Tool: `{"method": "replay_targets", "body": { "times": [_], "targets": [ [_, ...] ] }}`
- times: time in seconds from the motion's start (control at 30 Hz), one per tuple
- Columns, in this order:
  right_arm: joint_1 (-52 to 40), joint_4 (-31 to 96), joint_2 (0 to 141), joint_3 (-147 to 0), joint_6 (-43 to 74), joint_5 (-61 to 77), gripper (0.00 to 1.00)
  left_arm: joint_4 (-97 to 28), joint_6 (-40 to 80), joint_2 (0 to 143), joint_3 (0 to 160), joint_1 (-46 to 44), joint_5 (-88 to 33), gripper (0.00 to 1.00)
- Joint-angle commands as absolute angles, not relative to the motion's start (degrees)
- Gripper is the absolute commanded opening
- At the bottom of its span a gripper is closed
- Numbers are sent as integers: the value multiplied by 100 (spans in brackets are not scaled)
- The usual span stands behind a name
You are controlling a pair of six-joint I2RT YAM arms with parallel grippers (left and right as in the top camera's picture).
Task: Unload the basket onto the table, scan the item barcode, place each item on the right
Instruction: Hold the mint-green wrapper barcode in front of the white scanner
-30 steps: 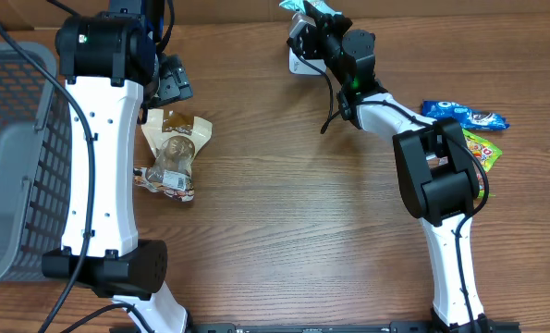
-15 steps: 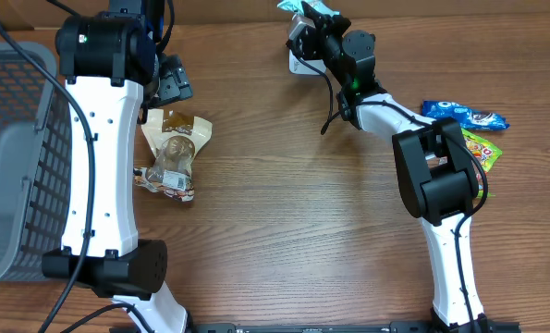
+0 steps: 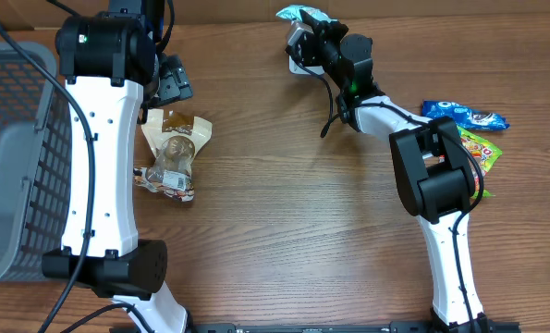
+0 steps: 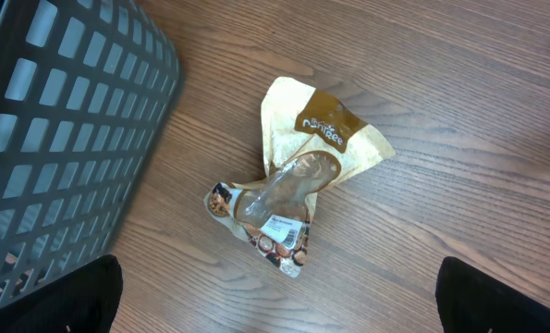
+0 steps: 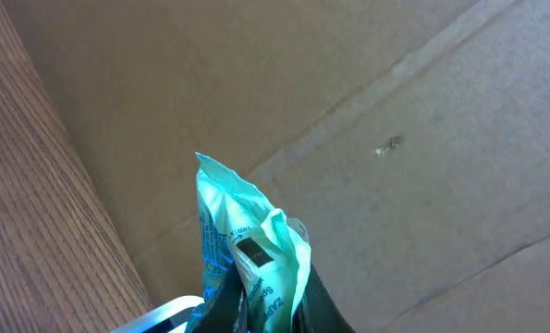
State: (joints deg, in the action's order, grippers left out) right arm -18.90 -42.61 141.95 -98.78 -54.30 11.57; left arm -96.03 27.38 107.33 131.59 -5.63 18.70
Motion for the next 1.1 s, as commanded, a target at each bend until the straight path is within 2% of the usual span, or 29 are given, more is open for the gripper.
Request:
{"method": "replay_targets", "body": {
  "times": [0.0, 1.07],
  "targets": [
    [-1900, -4294, 14212, -9939, -5448, 1164, 4, -9596, 2853, 10772, 13135, -602, 1946, 100],
    [-1981, -3715, 14212, -9859, -5452, 969, 4, -9596, 2853, 10772, 13135, -602, 1944, 100]
  ]
}}
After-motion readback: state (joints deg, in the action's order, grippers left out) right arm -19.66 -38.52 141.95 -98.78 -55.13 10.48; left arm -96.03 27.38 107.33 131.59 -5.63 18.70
